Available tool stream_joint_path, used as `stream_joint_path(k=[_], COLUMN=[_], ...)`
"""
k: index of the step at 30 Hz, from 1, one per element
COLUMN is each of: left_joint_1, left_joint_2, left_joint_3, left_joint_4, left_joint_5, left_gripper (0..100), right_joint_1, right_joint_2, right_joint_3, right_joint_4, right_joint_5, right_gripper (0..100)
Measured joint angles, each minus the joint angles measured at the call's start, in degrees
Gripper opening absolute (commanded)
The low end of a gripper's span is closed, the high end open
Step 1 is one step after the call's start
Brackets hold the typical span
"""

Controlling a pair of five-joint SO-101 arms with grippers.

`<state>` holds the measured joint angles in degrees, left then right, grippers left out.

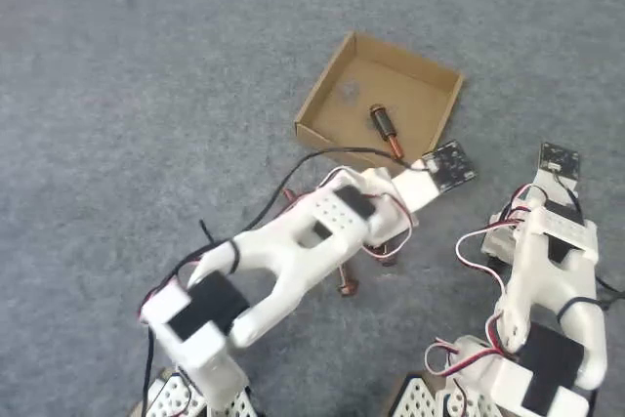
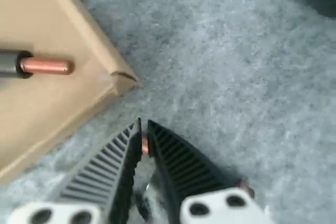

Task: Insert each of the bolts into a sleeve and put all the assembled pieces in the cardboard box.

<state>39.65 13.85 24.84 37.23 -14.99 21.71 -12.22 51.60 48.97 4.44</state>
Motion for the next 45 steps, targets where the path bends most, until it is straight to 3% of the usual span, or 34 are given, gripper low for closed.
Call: stream_joint_path(k=[18,24,34,45], left_joint_1=[-0.26,-0.97,-7.74,-8.09], left_joint_2=[24.18,24.62,24.97,24.18], left_joint_3=[-35.69,-37.54,-37.27,-34.55], left_joint_4=[33.49,37.36,40.26,43.16], left_joint_5=[0.26,0.18,0.44,0.18], left_gripper=[1,1,1,1], right_joint_1=[0.00,0.00,0.00,0.00], right_joint_2=[0.00,0.00,0.00,0.00], right_joint_3=[0.00,0.00,0.00,0.00], right_joint_4=[0.00,0.00,0.00,0.00], right_joint_5=[0.00,0.00,0.00,0.00], right_gripper=[0.6,0.6,0.6,0.6])
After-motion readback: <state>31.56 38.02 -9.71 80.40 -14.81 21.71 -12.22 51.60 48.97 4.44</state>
